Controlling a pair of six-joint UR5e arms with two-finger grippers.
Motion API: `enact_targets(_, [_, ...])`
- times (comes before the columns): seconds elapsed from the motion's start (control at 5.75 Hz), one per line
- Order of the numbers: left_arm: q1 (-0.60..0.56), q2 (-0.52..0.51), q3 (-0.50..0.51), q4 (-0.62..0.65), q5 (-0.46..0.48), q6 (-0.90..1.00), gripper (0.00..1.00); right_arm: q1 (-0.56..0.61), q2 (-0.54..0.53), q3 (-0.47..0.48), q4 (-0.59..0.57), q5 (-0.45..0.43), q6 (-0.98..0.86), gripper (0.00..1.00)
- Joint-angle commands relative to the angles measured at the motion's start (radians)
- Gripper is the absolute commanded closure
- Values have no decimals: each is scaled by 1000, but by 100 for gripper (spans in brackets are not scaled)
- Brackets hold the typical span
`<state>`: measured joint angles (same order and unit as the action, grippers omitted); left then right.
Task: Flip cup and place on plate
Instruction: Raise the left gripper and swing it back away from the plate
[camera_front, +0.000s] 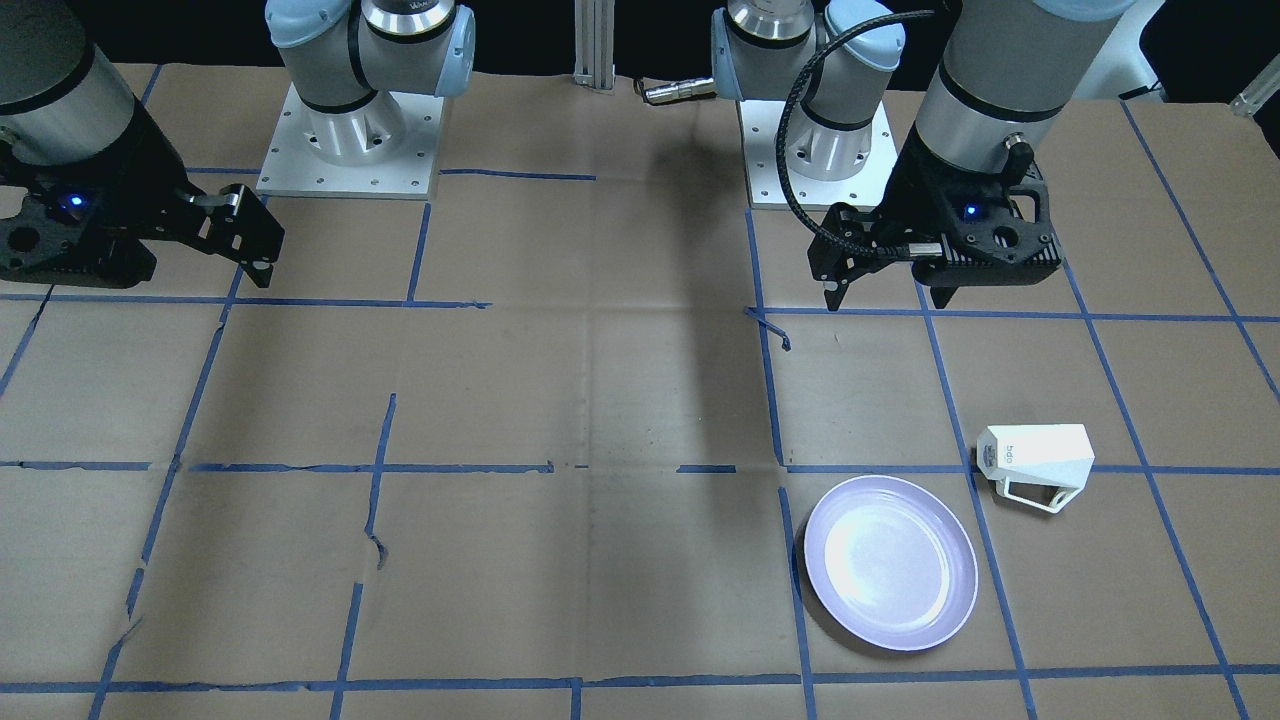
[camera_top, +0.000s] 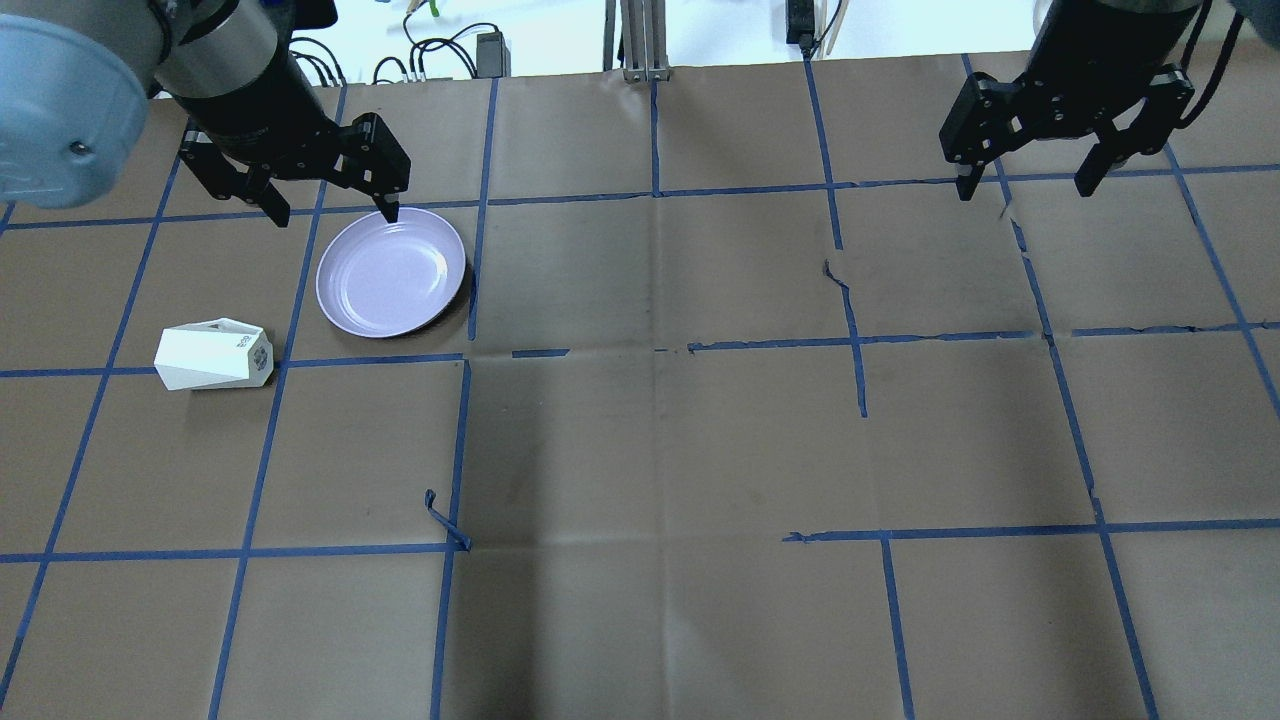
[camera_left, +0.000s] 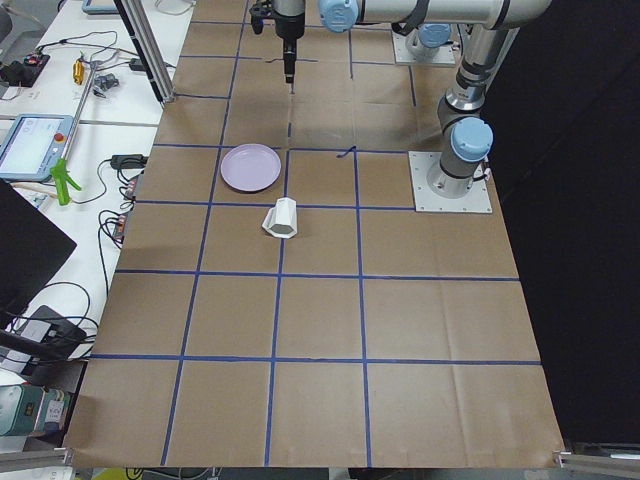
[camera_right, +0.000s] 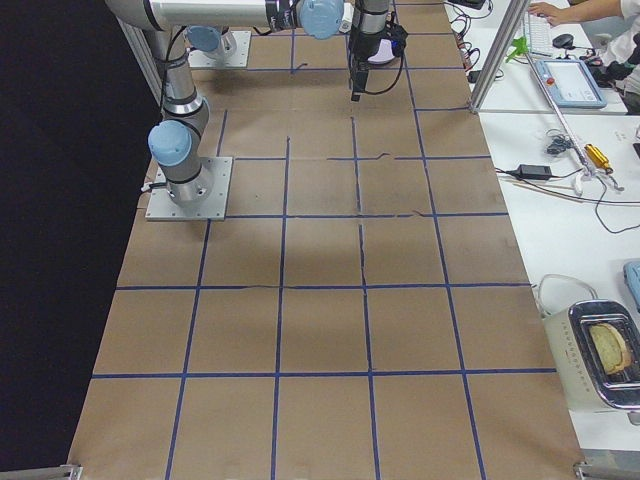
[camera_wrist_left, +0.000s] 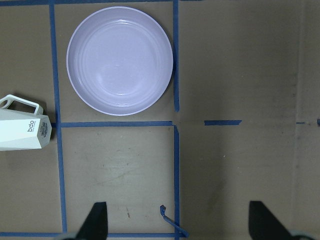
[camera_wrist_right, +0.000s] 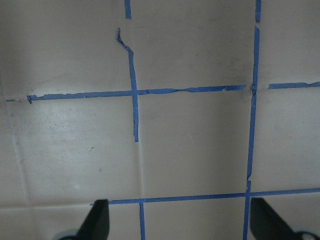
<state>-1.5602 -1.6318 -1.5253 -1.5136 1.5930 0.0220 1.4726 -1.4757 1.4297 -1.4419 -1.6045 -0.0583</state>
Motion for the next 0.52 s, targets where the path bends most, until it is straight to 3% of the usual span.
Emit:
enact_targets(0.0, [21, 4, 4, -2, 8, 24, 1, 0, 0, 0, 0, 0, 0, 0])
enact_targets(0.35, [226, 29, 4, -22, 1, 199, 1, 0, 0, 0, 0, 0, 0, 0])
